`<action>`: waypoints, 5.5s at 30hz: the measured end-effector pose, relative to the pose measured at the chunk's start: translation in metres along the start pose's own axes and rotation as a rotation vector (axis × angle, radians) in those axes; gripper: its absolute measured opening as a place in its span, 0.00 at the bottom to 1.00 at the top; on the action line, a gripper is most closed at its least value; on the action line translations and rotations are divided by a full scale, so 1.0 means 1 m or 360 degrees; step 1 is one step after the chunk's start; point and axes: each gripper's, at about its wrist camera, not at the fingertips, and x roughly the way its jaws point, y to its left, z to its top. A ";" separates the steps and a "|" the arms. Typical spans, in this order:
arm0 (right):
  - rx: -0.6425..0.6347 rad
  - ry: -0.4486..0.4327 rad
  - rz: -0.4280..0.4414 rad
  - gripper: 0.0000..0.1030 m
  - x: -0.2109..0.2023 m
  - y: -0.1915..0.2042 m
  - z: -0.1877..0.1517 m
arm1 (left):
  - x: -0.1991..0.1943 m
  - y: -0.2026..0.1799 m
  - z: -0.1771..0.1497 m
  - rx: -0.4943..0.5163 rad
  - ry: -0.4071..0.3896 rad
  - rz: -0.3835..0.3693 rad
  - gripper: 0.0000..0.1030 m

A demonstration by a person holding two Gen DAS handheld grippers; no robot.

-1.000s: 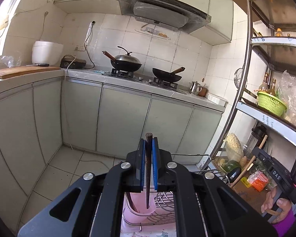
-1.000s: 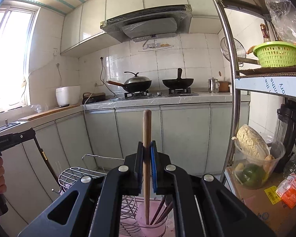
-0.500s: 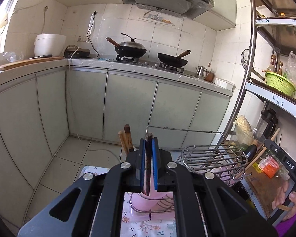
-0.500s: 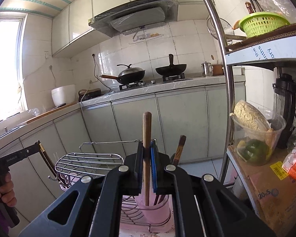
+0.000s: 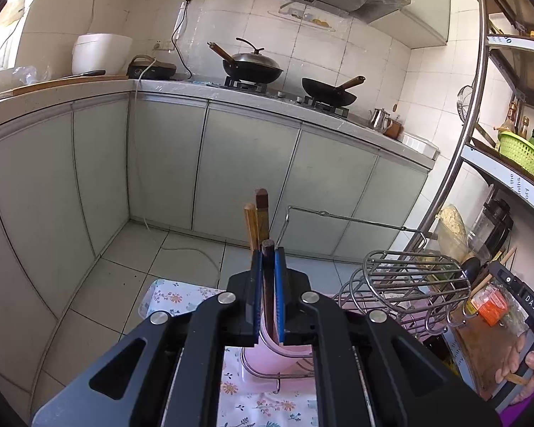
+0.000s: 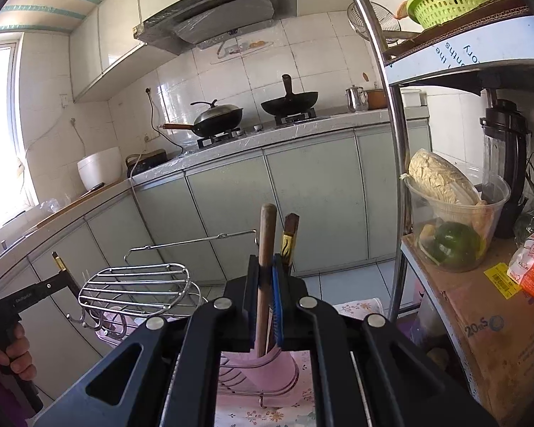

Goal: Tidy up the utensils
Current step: 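Lower the dark chopstick into the pink cup with left tool while right tool lowers the wooden one, then open both tools and lower them toward the cloth in front of the holder, then grasp a black spatula with left tool while right tool grasps a clear spoon, then lift the black spatula and clear spoon up above the pink cups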

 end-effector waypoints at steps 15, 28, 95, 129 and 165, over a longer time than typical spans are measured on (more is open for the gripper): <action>-0.0165 0.0181 0.0080 0.06 0.053 0.007 0.031 | 0.020 -0.001 0.012 -0.0013 0.0076 -0.0006 0.06; -0.0158 0.0272 0.0076 0.07 0.059 0.011 0.009 | 0.032 0.000 0.000 -0.0025 0.0156 -0.0002 0.06; -0.0237 0.1344 0.0625 0.28 0.089 0.086 -0.221 | 0.004 -0.003 -0.144 -0.0065 0.0623 -0.0135 0.27; 0.0117 0.0850 0.0377 0.02 0.028 -0.015 -0.157 | 0.086 -0.095 -0.179 0.0221 0.1293 -0.0441 0.27; 0.0126 0.0683 0.0382 0.02 0.012 -0.018 -0.144 | 0.064 -0.085 -0.134 0.0102 0.0965 -0.0425 0.13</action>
